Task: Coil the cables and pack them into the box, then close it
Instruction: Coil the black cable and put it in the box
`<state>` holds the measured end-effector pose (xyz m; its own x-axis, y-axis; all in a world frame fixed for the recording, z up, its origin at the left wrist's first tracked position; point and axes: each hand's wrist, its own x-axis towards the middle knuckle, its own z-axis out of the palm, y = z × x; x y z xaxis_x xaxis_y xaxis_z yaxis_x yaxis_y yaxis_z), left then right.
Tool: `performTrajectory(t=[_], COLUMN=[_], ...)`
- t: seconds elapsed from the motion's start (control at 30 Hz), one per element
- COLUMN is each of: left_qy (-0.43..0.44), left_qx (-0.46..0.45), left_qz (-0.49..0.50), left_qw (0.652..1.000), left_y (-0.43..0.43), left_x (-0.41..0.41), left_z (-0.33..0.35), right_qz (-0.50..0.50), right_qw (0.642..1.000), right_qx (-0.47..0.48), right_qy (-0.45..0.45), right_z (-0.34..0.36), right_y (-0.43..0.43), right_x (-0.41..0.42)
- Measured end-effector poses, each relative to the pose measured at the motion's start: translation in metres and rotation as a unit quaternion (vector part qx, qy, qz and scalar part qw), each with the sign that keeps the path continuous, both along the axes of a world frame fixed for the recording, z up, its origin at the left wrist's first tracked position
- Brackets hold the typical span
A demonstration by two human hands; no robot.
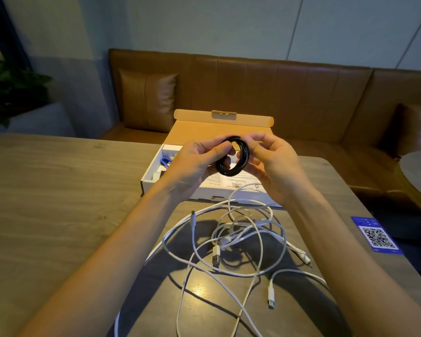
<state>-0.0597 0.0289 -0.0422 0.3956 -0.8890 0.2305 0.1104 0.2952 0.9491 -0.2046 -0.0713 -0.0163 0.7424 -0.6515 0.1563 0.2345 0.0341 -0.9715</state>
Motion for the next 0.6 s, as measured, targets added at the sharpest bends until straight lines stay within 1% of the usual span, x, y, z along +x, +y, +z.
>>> performTrajectory(t=[0.07, 0.1, 0.17, 0.23, 0.37, 0.43, 0.47, 0.5, 0.53, 0.6], left_qy=[0.015, 0.006, -0.049, -0.118, -0.246, -0.324, -0.357, -0.371, -0.372, -0.354], left_qx=[-0.007, -0.005, 0.004, 0.008, -0.031, -0.052, -0.054, -0.05, -0.042, -0.016], left_qz=[0.011, 0.024, 0.07, 0.121, 0.214, 0.256, 0.27, 0.277, 0.274, 0.241], left_qw=[1.0, 1.0, 0.996, 0.986, 0.945, 0.909, 0.893, 0.885, 0.886, 0.904], left_y=[-0.002, -0.002, -0.004, -0.005, -0.006, -0.007, -0.007, -0.007, -0.007, -0.006], left_x=[-0.002, -0.003, -0.006, -0.009, -0.017, -0.017, -0.017, -0.016, -0.016, -0.013], left_z=[-0.001, -0.002, -0.002, -0.003, -0.002, -0.005, -0.007, -0.008, -0.008, -0.004], right_qz=[-0.013, -0.02, -0.041, -0.049, -0.017, -0.022, -0.02, -0.014, -0.01, -0.007], right_qw=[1.0, 1.0, 0.997, 0.994, 0.995, 0.996, 0.995, 0.993, 0.989, 0.985], right_qx=[0.005, 0.0, -0.039, -0.069, -0.063, -0.041, -0.049, -0.078, -0.109, -0.132], right_qy=[0.014, 0.022, 0.049, 0.071, 0.078, 0.078, 0.082, 0.089, 0.098, 0.114], right_z=[0.0, -0.001, -0.001, -0.001, 0.001, 0.002, 0.001, -0.001, -0.002, -0.004], right_y=[-0.001, -0.003, -0.005, -0.006, -0.006, -0.005, -0.004, -0.005, -0.004, -0.008], right_x=[-0.001, -0.001, -0.001, -0.002, 0.0, 0.001, 0.001, 0.001, 0.001, 0.0])
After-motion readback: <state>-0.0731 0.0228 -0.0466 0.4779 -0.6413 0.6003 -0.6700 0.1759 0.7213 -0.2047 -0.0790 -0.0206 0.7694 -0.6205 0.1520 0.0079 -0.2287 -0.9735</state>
